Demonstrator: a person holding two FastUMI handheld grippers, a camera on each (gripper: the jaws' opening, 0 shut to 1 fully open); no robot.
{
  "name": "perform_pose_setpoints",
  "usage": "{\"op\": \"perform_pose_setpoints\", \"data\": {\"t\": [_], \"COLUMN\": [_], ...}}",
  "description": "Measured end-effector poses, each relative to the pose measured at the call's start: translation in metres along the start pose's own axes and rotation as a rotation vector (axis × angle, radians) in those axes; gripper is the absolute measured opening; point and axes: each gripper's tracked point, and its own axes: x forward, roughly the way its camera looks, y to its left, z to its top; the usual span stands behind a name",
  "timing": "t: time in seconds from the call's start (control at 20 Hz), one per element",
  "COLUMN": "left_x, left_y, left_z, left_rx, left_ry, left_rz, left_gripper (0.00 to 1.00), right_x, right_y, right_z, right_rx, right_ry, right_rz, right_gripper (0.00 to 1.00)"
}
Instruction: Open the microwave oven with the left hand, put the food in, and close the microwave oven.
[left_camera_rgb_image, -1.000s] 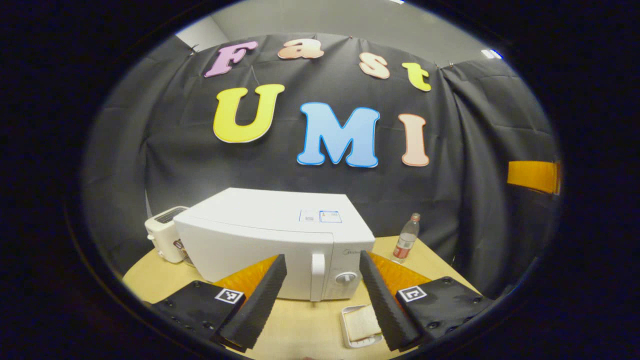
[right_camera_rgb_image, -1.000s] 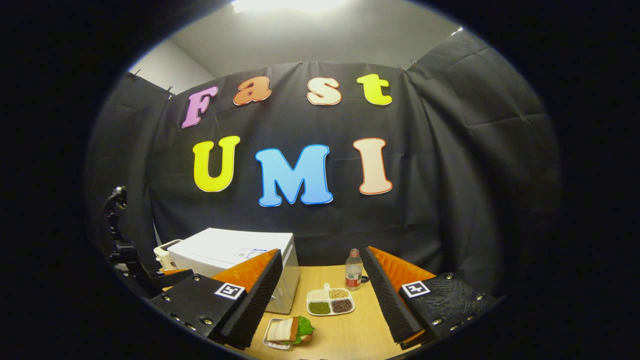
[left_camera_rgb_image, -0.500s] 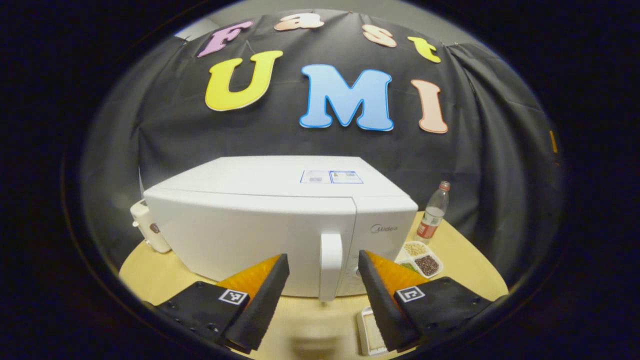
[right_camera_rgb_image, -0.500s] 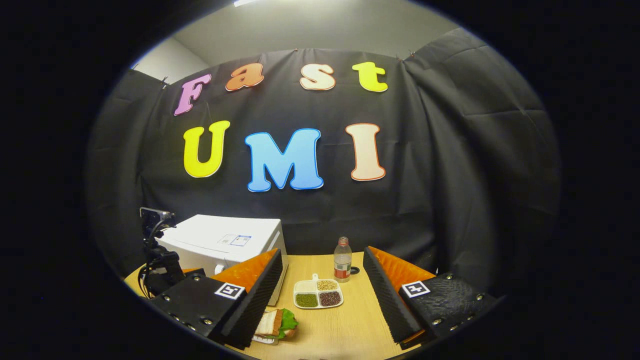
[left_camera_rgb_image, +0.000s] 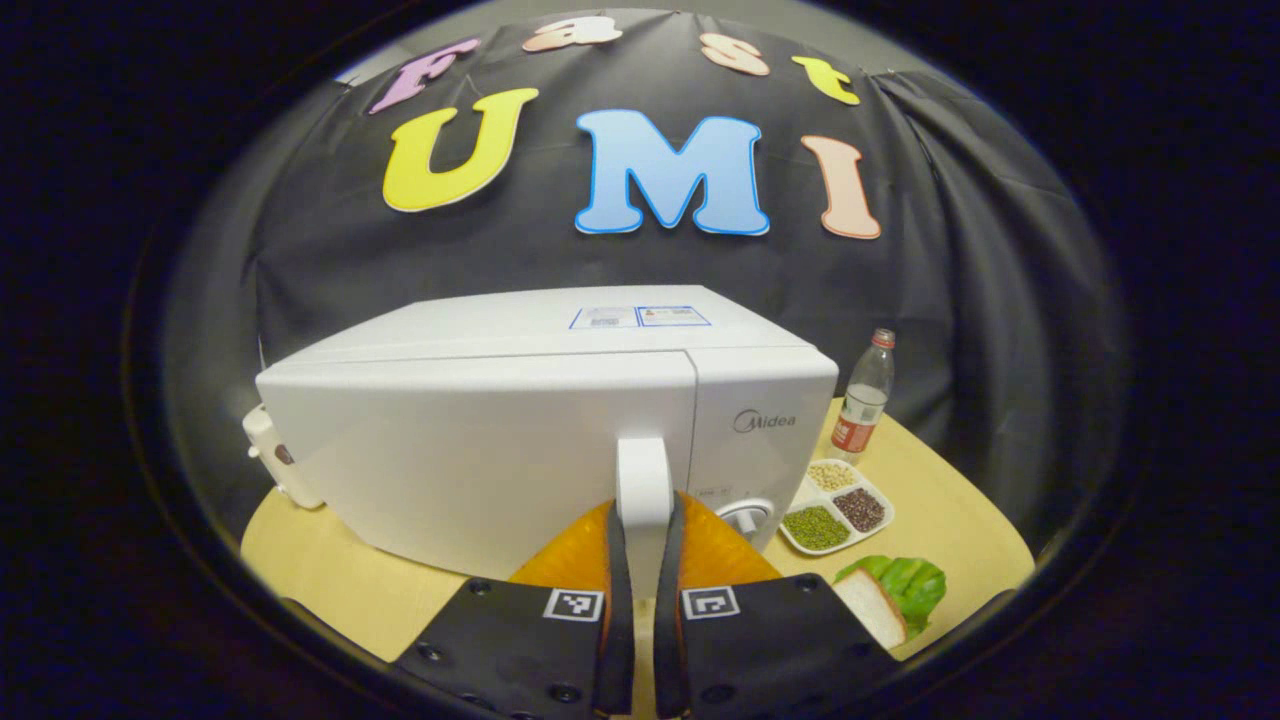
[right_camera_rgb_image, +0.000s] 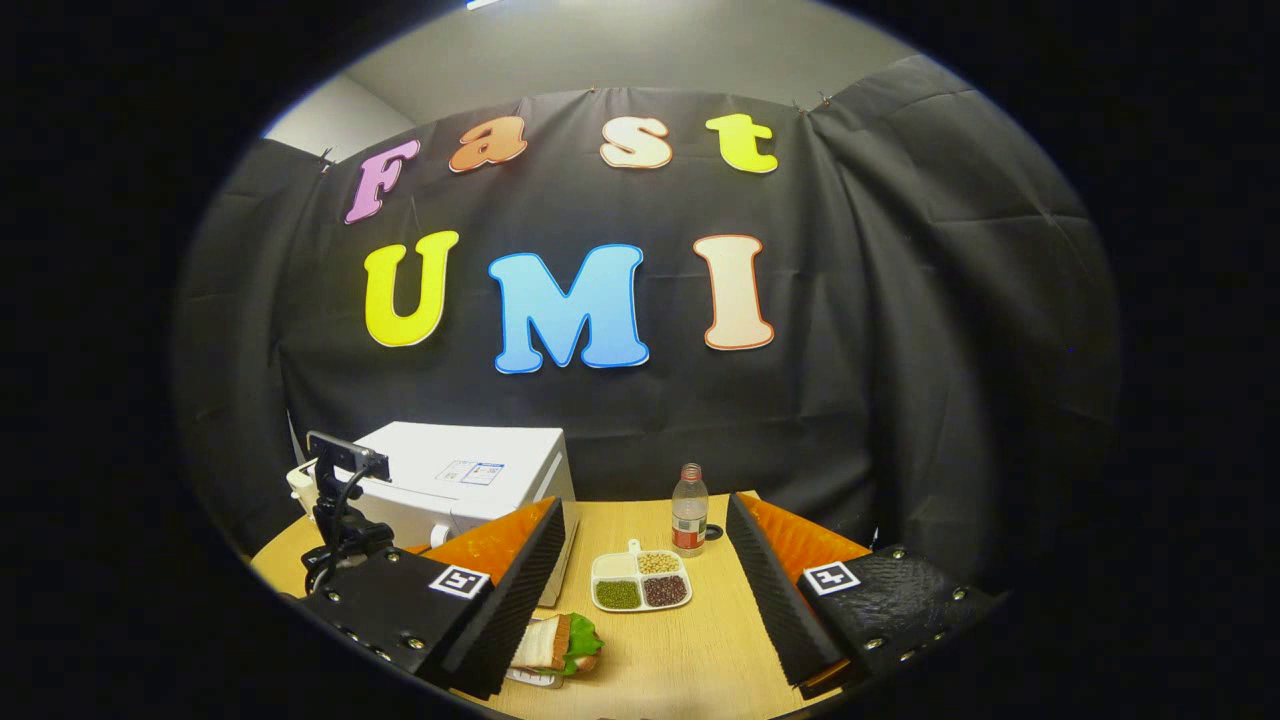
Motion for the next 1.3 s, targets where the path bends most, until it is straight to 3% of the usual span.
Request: {"op": "perform_pose_setpoints", "data": {"t": [0.1, 0.25, 0.4, 0.65, 1.3], "left_x": [-0.002, -0.006, -0.048, -0.111, -0.249], "left_y": [0.001, 0.000, 0.005, 0.024, 0.139], "left_z": [0.002, 0.001, -0.014, -0.042, -0.099], "left_rx": [0.002, -0.003, 0.001, 0.016, 0.050], "left_ry": [0.008, 0.023, 0.001, 0.025, 0.074], "left_rz": [-0.002, -0.010, -0.020, -0.045, -0.053], "left_gripper": [0.10, 0.10, 0.10, 0.11, 0.10], "right_x": [0.000, -0.006, -0.010, -0.013, -0.045], "right_y": [0.001, 0.000, -0.006, 0.008, 0.108], "right_z": [-0.002, 0.001, 0.002, -0.004, -0.017], "right_rx": [0.009, 0.007, -0.021, 0.005, 0.003], "right_ry": [0.004, -0.004, -0.011, 0.002, -0.009], "right_rz": [0.003, 0.001, -0.017, 0.015, 0.119], "right_gripper": [0.98, 0.98, 0.98, 0.98, 0.98]}}
